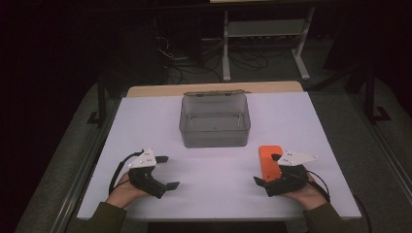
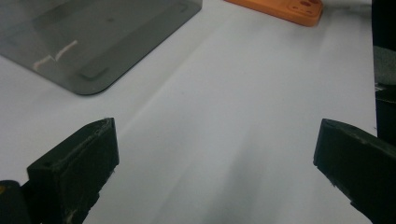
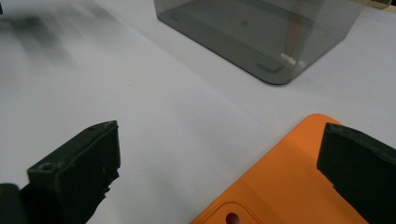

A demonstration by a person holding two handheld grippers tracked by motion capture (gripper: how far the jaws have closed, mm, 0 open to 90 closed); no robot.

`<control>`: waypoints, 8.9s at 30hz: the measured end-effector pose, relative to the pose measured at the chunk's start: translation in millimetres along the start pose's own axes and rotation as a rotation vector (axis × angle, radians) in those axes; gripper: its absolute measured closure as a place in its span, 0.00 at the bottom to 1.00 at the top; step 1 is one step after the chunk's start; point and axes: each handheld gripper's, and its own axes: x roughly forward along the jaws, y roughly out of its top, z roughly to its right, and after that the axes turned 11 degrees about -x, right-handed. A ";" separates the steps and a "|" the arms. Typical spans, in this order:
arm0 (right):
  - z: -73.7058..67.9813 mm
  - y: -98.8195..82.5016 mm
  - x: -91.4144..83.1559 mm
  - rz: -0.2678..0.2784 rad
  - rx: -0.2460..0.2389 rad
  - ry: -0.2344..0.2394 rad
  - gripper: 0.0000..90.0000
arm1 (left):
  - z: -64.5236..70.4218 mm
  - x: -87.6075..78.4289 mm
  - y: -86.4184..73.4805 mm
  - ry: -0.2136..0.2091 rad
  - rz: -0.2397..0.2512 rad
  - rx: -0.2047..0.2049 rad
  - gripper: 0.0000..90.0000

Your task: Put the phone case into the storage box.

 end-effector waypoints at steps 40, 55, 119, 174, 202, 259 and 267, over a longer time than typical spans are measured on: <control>12.3 19.3 17.2 -0.032 0.015 -0.006 0.00 | -3.0 0.1 1.0 0.007 0.009 -0.011 0.00; 20.3 27.6 24.8 -0.037 0.025 0.011 0.00 | -2.8 0.4 1.0 0.007 0.009 -0.014 0.00; -1.7 13.0 26.3 -0.367 -0.044 0.135 0.99 | -4.3 -0.1 1.3 0.012 0.010 -0.014 0.00; 21.2 17.2 11.5 -0.109 0.074 0.011 0.39 | -3.2 -2.5 1.2 0.017 0.018 -0.017 0.00; -2.2 4.8 26.5 -0.146 -0.032 0.053 0.00 | -2.3 -6.5 -6.2 0.031 0.023 -0.038 0.00; 20.3 23.2 10.0 -0.187 -0.012 0.045 0.01 | -4.4 -7.0 -10.3 0.045 0.012 -0.053 0.00; 23.5 25.1 10.7 -0.192 -0.011 0.045 0.01 | -4.7 -7.8 -10.5 0.046 0.015 -0.049 0.00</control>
